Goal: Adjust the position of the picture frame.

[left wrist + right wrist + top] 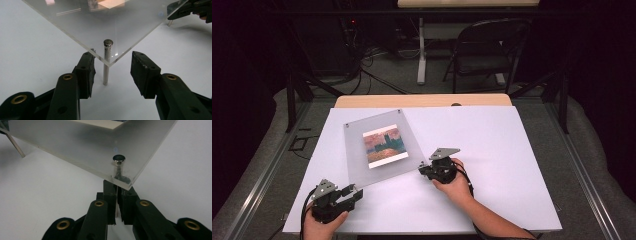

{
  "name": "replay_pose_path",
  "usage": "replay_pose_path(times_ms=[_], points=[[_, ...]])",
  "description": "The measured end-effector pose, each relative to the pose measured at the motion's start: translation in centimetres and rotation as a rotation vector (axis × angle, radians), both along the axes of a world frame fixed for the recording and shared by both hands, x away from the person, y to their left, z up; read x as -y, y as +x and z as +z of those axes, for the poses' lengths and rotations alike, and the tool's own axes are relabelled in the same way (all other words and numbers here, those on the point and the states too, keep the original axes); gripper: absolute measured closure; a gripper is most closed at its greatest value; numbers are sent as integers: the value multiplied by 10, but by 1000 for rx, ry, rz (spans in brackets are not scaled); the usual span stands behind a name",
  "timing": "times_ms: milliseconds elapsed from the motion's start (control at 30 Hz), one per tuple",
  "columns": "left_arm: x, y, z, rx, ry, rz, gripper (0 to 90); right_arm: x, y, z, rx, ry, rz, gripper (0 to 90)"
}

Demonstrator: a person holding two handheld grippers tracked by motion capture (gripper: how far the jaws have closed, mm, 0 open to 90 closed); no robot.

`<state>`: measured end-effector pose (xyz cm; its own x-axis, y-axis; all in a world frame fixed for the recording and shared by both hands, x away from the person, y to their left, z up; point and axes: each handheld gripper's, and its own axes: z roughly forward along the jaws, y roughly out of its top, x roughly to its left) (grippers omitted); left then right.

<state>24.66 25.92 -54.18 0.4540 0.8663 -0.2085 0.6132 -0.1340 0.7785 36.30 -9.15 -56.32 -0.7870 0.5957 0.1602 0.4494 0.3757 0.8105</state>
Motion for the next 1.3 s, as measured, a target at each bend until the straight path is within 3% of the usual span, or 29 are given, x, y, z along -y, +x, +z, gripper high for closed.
replay_pose_path(times_ms=[367, 567, 733, 800, 1300], points=[[-4, 3, -1, -12, -42, 20, 584, 2, 4, 11, -64, 58, -21, 848], [0, 7, 2, 17, -42, 23, 676, 3, 7, 18, -73, 87, -30, 847], [1, 8, 6, 34, -34, 31, 803, 4, 7, 20, -72, 99, -32, 847], [0, 9, 7, 34, -55, 41, 838, 4, 7, 20, -71, 98, -32, 847], [-2, 10, 14, 70, -85, 49, 849, 5, 7, 27, -34, 111, -20, 856]])
